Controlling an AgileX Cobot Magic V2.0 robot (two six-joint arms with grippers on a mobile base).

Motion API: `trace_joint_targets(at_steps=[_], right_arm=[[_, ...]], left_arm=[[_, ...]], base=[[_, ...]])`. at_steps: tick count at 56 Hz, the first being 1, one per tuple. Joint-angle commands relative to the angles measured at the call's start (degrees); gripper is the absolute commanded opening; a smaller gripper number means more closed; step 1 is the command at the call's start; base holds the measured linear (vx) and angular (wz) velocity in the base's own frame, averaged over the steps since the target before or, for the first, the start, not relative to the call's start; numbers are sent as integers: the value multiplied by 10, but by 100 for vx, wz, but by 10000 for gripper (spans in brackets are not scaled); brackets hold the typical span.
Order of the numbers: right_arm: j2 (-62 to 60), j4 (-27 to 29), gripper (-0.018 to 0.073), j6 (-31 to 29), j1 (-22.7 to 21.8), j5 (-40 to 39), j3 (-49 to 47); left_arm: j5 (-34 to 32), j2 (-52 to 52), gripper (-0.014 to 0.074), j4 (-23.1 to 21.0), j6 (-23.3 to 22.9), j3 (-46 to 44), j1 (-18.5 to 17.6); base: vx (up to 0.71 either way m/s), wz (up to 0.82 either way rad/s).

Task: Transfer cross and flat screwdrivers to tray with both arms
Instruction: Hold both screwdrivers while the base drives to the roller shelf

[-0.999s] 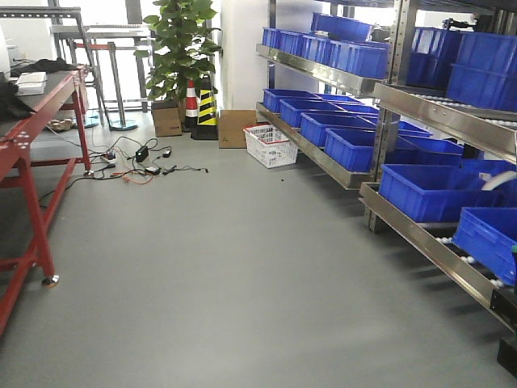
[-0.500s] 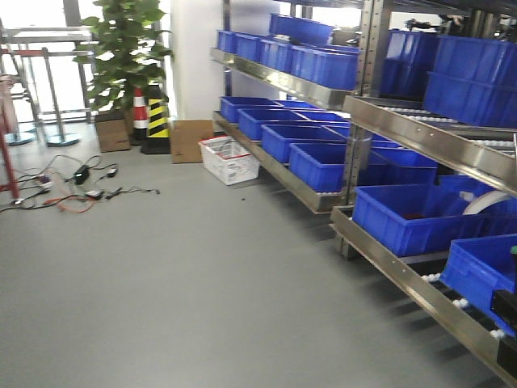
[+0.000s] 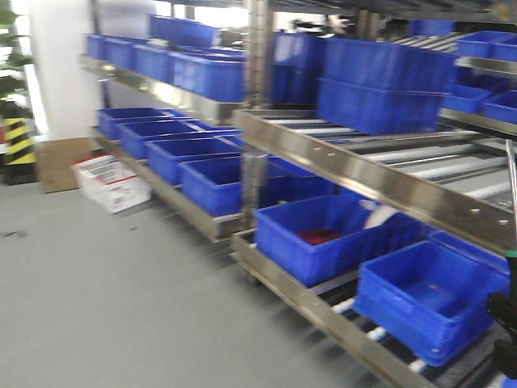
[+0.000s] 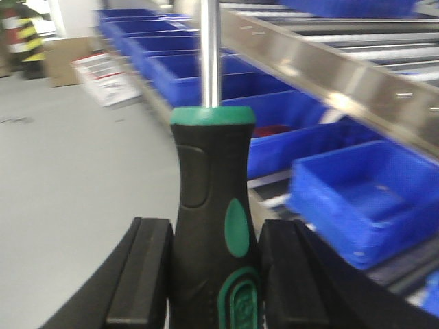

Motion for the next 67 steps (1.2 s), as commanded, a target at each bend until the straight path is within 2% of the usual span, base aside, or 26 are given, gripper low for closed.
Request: trace_joint_targets(at_steps=[1, 29, 67], right_arm=[[-3, 2, -8, -4, 0, -44, -19], [-3, 2, -8, -4, 0, -40, -19], [-3, 2, -8, -4, 0, -36, -19]], left_arm=[[-51, 1, 0, -8, -5, -18, 0], [-52, 1, 0, -8, -5, -18, 0], [-51, 1, 0, -8, -5, -18, 0]], base=[[47, -76], [40, -79], [30, -58]])
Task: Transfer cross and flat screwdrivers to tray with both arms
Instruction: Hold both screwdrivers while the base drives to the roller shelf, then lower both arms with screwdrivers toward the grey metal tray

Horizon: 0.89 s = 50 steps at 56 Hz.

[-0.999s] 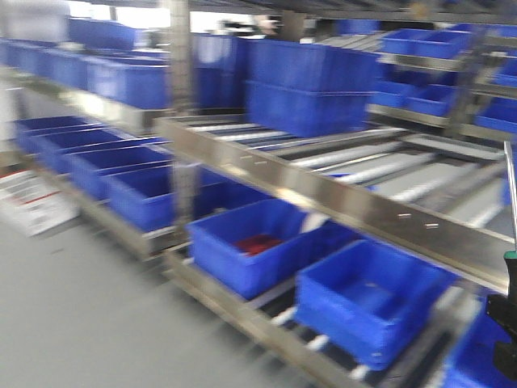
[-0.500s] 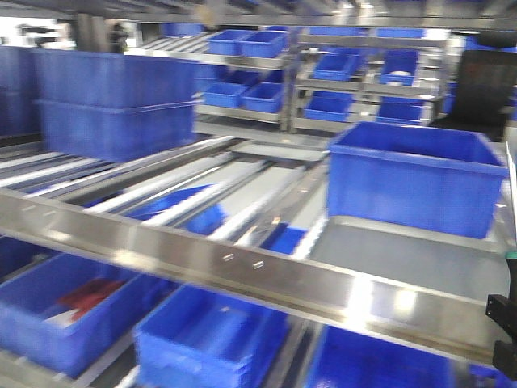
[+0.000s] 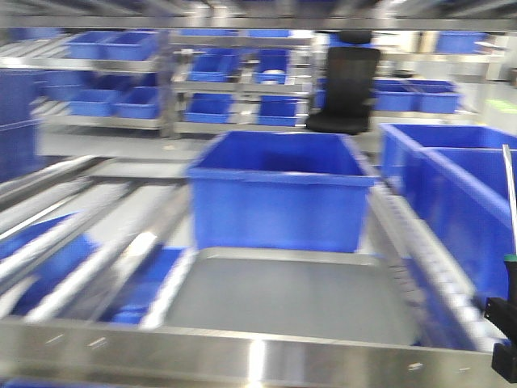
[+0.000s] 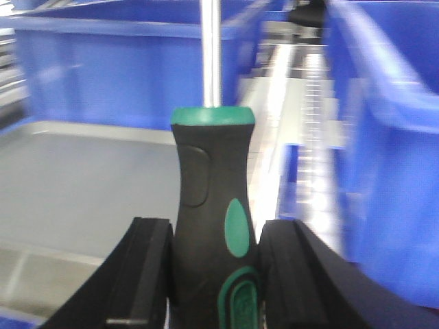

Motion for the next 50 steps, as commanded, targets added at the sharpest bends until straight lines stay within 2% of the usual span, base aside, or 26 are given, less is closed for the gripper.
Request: trace_joint_targets(at_steps=[1, 21, 50], right_arm=[[-3, 2, -8, -4, 0, -47, -19], [-3, 2, -8, -4, 0, -47, -19], [-3, 2, -8, -4, 0, -47, -19]], left_arm=[[-51, 1, 0, -8, -5, -18, 0], [-51, 1, 0, -8, -5, -18, 0], [-51, 1, 0, -8, -5, -18, 0]], base=[[20, -54], [13, -39], [1, -3]])
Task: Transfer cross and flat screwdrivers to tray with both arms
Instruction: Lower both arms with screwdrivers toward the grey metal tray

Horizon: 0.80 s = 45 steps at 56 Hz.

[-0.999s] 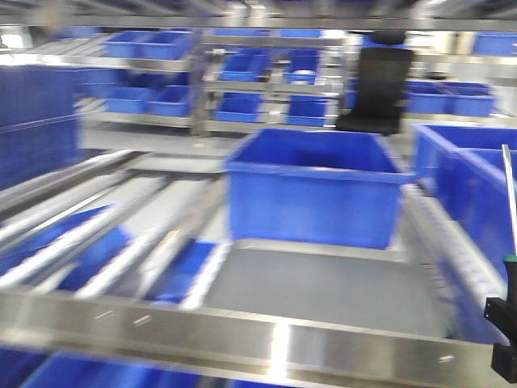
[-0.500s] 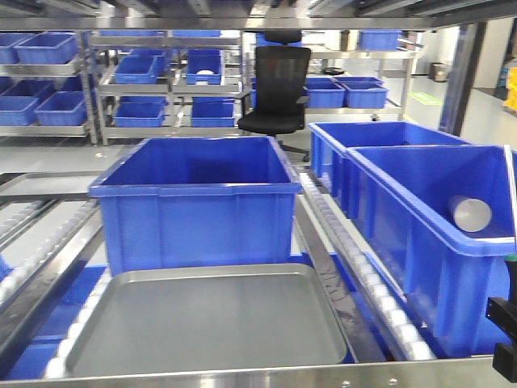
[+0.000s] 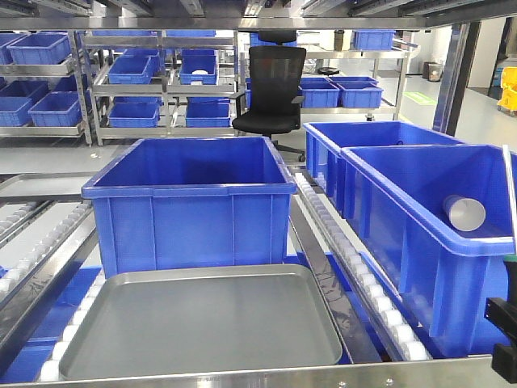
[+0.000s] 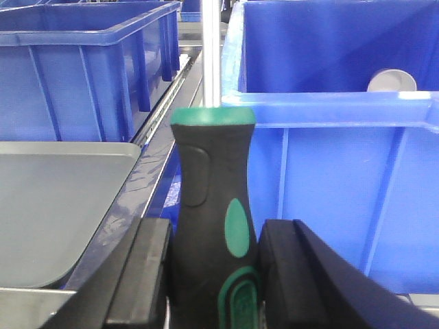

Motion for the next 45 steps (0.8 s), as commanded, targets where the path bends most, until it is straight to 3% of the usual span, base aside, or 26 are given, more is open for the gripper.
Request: trace_joint_targets(at_steps=[1, 36, 45], right_arm=[[-3, 3, -8, -3, 0, -48, -19], [18, 20, -8, 2, 0, -62, -19], [59, 4, -8, -116, 43, -17, -65]], left_arm=[[-50, 1, 0, -8, -5, -18, 0], [-46, 1, 0, -10, -7, -18, 0], [-54, 18, 1, -60, -2, -32, 0]], base=[[0, 0], [0, 0], [0, 0]])
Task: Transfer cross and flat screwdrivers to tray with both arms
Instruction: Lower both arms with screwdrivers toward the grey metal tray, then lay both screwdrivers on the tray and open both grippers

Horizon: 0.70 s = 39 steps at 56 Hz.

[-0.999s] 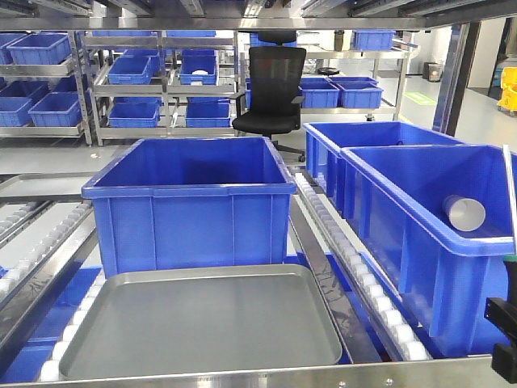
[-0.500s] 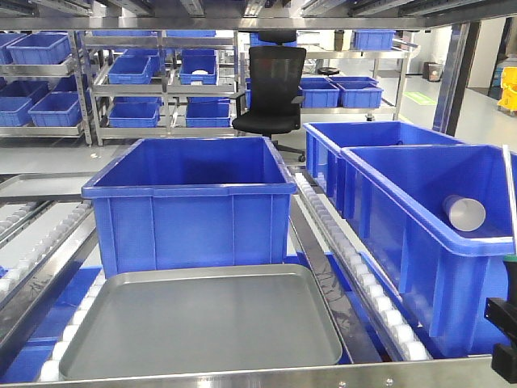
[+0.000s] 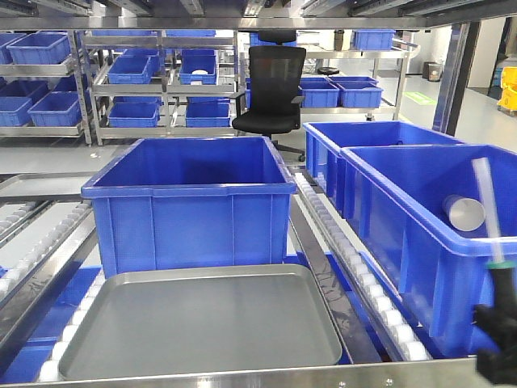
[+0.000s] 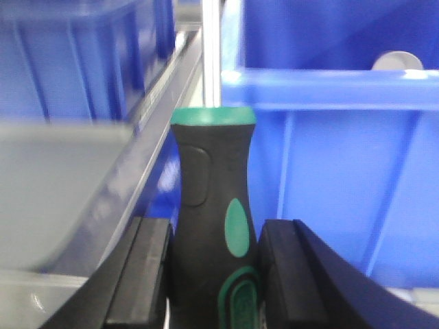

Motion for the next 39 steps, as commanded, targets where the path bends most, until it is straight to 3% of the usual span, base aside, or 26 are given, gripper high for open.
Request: trace_joint_targets(at_steps=[1, 11, 19, 24, 30, 39], right_arm=[[13, 4, -8, -54, 33, -21, -54], [114, 44, -8, -44, 131, 23, -156], [218, 74, -8, 19, 182, 37, -233], [271, 76, -8, 70, 189, 62, -278], [332, 75, -8, 110, 189, 102, -327], [391, 78, -8, 149, 189, 139, -367]], left_arm=[[-51, 21, 1, -28, 1, -35, 0], [-10, 108, 3, -83, 18, -112, -8], [18, 212, 3, -169, 59, -155, -50], [23, 286, 3, -228, 84, -174, -85], [22, 361, 3, -268, 108, -210, -134], [23, 451, 3, -270, 90, -265, -176]], base=[[0, 0], [0, 0], [0, 0], [0, 0], [0, 0], [0, 0]])
